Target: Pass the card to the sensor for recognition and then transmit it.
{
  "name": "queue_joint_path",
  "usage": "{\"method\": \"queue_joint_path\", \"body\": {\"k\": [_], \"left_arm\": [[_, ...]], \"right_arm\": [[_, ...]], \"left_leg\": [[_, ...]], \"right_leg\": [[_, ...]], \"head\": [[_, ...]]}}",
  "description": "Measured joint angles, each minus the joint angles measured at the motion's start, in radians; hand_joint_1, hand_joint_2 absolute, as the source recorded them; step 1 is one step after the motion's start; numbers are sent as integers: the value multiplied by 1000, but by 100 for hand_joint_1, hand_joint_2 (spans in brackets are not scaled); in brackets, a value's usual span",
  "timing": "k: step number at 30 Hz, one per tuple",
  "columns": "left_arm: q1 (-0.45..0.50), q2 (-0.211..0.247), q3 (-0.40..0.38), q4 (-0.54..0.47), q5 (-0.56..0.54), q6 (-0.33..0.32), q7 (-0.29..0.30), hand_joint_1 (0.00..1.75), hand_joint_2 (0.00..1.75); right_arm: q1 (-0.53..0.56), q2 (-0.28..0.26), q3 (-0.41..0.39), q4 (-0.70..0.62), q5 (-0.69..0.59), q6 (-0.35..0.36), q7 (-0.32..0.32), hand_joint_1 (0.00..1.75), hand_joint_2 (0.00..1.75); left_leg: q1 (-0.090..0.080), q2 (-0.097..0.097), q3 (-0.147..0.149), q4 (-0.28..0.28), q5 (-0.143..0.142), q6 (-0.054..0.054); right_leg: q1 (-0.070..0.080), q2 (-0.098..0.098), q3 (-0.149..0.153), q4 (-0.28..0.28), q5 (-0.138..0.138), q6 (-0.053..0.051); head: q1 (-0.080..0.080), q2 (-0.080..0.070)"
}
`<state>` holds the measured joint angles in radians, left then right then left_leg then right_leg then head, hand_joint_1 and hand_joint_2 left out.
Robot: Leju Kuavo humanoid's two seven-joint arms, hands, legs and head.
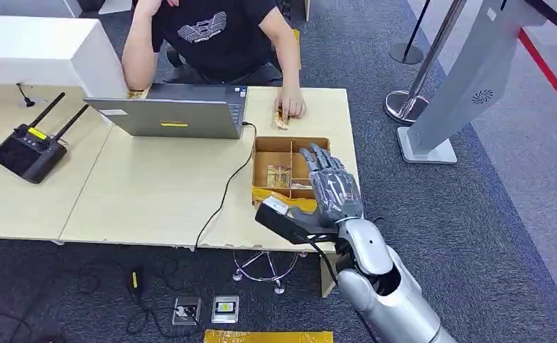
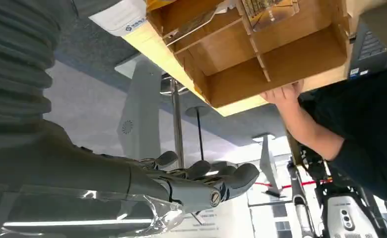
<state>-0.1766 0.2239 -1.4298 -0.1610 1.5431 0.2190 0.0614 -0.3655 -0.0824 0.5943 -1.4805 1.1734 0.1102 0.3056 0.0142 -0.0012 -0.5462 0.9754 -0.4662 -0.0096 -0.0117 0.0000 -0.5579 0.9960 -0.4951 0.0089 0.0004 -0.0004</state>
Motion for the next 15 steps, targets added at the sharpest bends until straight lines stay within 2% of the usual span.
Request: {"method": "queue_joint_path", "body": {"k": [9, 15], "left_arm": [[0, -7, 2, 0, -3, 22, 0, 0, 0], [-2, -13, 4, 0, -12, 32, 0, 0, 0]], "right_arm": [[-13, 16, 10, 21, 32, -11, -29, 0, 175], [-60, 41, 37, 126, 51, -111, -75, 0, 175]], "left_leg": [[0, 0, 0, 0, 0, 0], [0, 0, 0, 0, 0, 0]], "right_leg": [[0, 0, 0, 0, 0, 0], [0, 0, 0, 0, 0, 0]], "head": [[0, 0], [0, 0]]}}
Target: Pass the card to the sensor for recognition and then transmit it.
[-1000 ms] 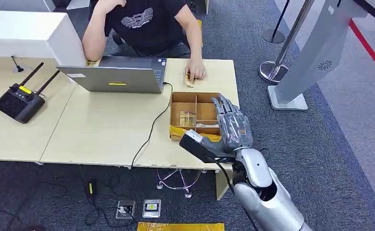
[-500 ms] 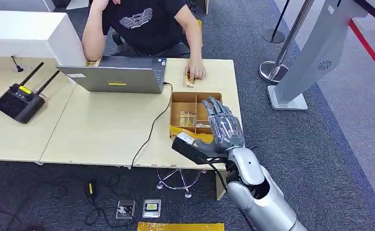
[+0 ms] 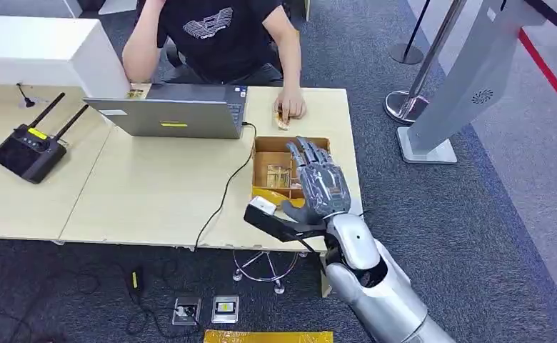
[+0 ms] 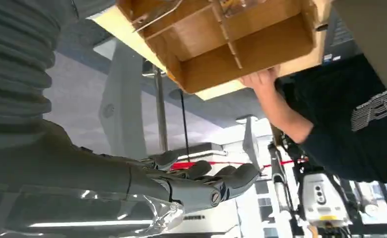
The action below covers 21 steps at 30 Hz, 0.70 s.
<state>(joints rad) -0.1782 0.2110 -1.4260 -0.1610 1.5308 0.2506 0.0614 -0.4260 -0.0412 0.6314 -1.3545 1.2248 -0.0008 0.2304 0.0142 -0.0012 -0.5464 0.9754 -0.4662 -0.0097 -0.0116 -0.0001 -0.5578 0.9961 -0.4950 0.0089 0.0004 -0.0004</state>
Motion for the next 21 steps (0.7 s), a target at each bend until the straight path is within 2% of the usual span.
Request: {"method": "queue_joint_path", "body": {"k": [4, 13, 21], "left_arm": [[-1, -3, 0, 0, -8, 15, 0, 0, 0], [-1, 15, 3, 0, -6, -41, -3, 0, 0], [0, 22, 3, 0, -7, -42, -3, 0, 0]], "right_arm": [[-35, 21, 18, 91, -93, -37, -25, 0, 175], [-110, 30, 79, 250, -189, -143, -46, 0, 175], [-133, 38, 107, 344, -199, -158, -53, 0, 175]], "left_leg": [[0, 0, 0, 0, 0, 0], [0, 0, 0, 0, 0, 0], [0, 0, 0, 0, 0, 0]], "right_leg": [[0, 0, 0, 0, 0, 0], [0, 0, 0, 0, 0, 0], [0, 0, 0, 0, 0, 0]], "head": [[0, 0], [0, 0], [0, 0]]}}
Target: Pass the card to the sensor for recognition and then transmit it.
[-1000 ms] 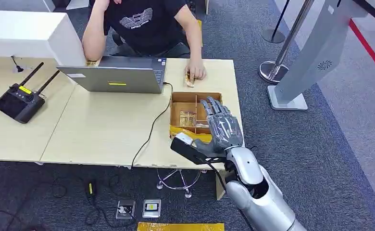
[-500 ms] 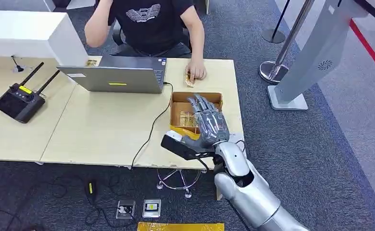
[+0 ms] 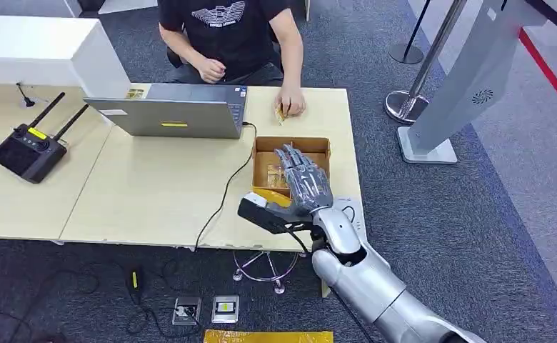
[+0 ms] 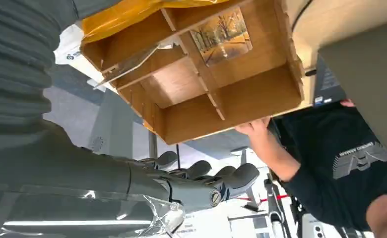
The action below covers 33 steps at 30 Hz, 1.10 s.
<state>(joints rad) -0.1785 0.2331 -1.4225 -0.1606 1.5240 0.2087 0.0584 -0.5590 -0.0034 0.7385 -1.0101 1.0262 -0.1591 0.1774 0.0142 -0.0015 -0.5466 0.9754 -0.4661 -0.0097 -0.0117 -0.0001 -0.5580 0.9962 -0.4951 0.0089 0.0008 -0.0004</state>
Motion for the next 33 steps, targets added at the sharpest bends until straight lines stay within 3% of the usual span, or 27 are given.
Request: {"method": "queue_joint_path", "body": {"k": [21, 27, 33], "left_arm": [[0, 8, 0, 0, -4, -11, -2, 0, 0], [0, 22, 0, 1, -16, -33, -14, 0, 0], [0, 28, 0, 1, -20, -38, -15, 0, 0]], "right_arm": [[-28, 5, 45, 109, -72, -40, 13, 0, 175], [-12, -6, 46, 122, -2, -36, 82, 0, 175], [5, -16, 18, 122, 69, -1, 93, 0, 175]], "left_leg": [[0, 0, 0, 0, 0, 0], [0, 0, 0, 0, 0, 0], [0, 0, 0, 0, 0, 0]], "right_leg": [[0, 0, 0, 0, 0, 0], [0, 0, -1, 0, 0, 0], [0, 1, -1, 0, 0, 0]], "head": [[-1, 0], [-1, 0], [-1, 0]]}}
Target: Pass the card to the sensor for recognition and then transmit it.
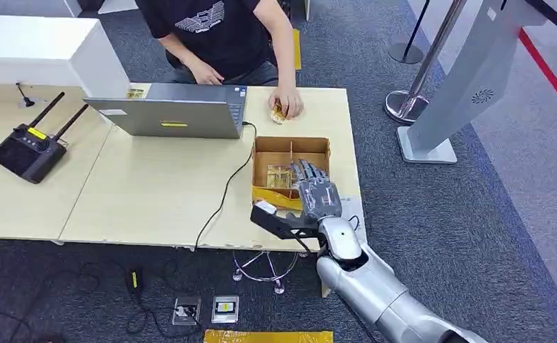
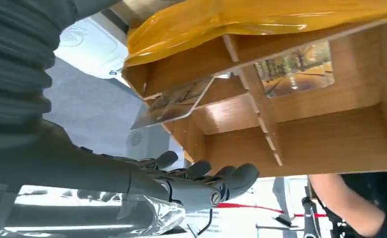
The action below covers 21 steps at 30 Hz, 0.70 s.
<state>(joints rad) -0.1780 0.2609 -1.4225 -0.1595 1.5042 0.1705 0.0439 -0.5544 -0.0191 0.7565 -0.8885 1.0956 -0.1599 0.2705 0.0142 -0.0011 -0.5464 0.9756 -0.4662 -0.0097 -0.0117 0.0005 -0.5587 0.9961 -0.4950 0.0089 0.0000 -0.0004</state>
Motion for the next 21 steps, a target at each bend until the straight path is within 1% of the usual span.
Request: {"method": "queue_joint_path", "body": {"k": [5, 12, 16, 21], "left_arm": [[0, 4, 0, 0, -3, -6, 0, 0, 0], [0, 14, -1, 0, -24, -35, -4, 0, 0], [0, 19, -1, 0, -29, -42, -8, 0, 0], [0, 22, -1, 0, -36, -46, -10, 0, 0]], "right_arm": [[7, -4, -27, -8, 26, 32, 5, 0, 175], [40, -18, -84, -72, 47, 84, 23, 0, 175], [55, -23, -108, -110, 53, 102, 25, 0, 175], [65, -28, -128, -156, 62, 141, 33, 0, 175]], "left_leg": [[0, 0, 0, 0, 0, 0], [0, 0, 0, 0, 0, 0], [0, 0, 0, 0, 0, 0], [0, 0, 0, 0, 0, 0]], "right_leg": [[0, 0, 0, 0, 0, 0], [0, 0, 0, 0, 0, 0], [0, 0, 0, 0, 0, 0], [0, 1, 0, 0, 0, 0]], "head": [[0, 0], [0, 0], [0, 0], [0, 0]]}}
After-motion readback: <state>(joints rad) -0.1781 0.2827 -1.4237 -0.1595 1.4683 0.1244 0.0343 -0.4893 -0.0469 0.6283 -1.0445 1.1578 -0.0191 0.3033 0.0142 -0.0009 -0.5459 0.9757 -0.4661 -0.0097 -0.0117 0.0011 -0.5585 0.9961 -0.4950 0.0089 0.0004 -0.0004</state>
